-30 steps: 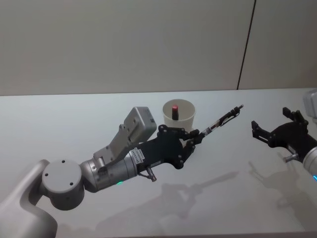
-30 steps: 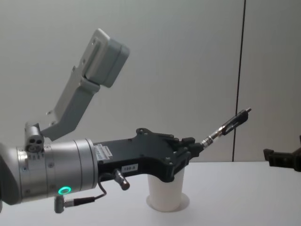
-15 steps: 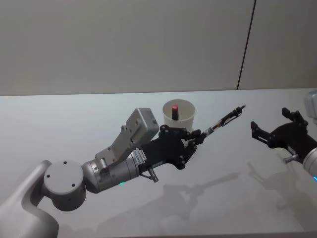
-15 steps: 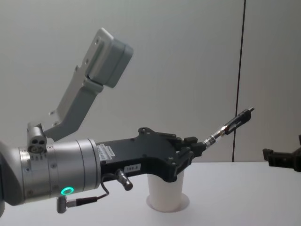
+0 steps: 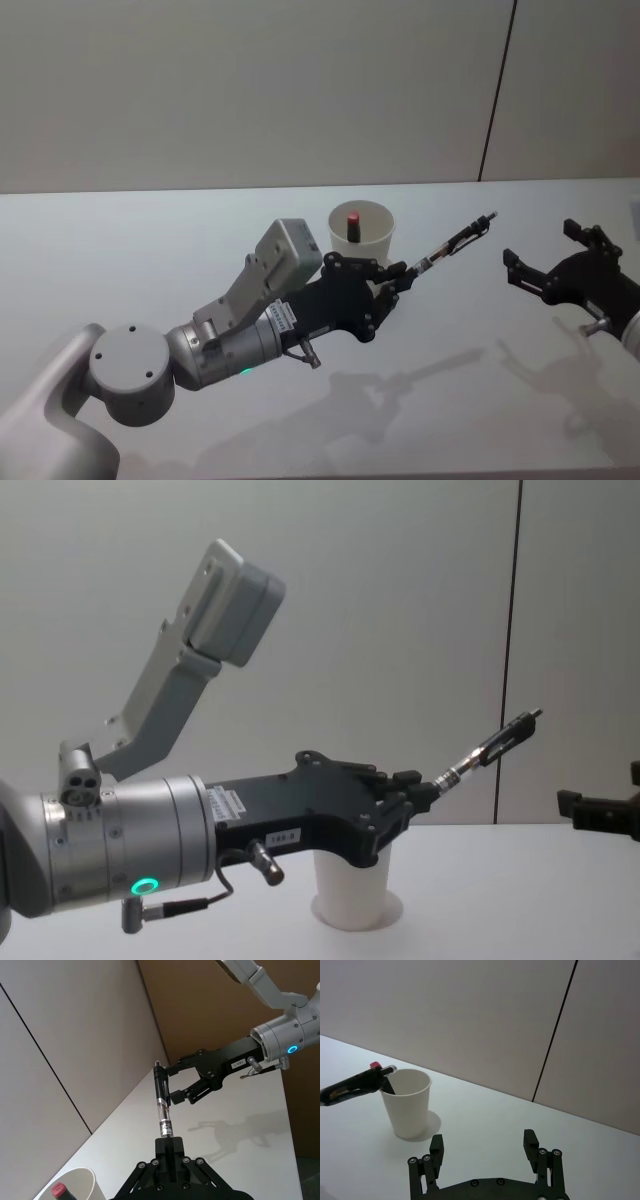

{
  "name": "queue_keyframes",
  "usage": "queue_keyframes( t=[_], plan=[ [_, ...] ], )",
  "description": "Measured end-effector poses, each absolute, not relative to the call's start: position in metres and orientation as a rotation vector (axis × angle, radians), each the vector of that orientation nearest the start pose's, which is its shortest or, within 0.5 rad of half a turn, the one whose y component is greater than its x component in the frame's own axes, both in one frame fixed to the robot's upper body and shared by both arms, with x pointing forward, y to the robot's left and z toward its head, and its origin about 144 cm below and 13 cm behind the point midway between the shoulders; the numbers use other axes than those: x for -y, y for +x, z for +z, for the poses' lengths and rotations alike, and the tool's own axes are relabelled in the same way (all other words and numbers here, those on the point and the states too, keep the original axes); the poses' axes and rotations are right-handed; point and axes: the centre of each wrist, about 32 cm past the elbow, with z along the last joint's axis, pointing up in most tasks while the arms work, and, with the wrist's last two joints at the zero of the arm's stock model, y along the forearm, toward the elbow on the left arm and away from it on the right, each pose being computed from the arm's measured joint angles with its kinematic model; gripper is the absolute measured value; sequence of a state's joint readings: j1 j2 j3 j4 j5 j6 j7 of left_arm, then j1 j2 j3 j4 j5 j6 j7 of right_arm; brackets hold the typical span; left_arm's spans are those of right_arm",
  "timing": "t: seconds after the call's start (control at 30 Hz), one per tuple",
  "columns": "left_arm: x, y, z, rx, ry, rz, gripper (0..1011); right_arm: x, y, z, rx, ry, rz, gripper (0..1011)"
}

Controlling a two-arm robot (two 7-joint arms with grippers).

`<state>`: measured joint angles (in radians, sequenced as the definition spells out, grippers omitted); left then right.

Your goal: Place the pen into the pen holder.

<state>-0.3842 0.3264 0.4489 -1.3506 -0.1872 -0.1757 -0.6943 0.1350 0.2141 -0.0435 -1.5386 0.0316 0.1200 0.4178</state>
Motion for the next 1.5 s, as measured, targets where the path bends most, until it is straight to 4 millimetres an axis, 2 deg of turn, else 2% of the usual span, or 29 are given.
queue_keyframes(
  t=[0.53, 0.93, 1.5],
  plan=[
    [-0.214, 0.544, 1.186, 0.304, 0.106, 0.514, 99, 0.3, 0.491, 1.178, -0.022, -0.089, -0.977, 1001],
    [-0.214, 0.544, 1.186, 0.304, 0.106, 0.514, 99, 0.317, 0.489, 1.167, -0.17, 0.033, -0.849, 1001],
    [-0.214, 0.544, 1.186, 0.304, 0.106, 0.514, 99, 0.32, 0.485, 1.151, -0.294, 0.199, -0.71, 1001]
  ],
)
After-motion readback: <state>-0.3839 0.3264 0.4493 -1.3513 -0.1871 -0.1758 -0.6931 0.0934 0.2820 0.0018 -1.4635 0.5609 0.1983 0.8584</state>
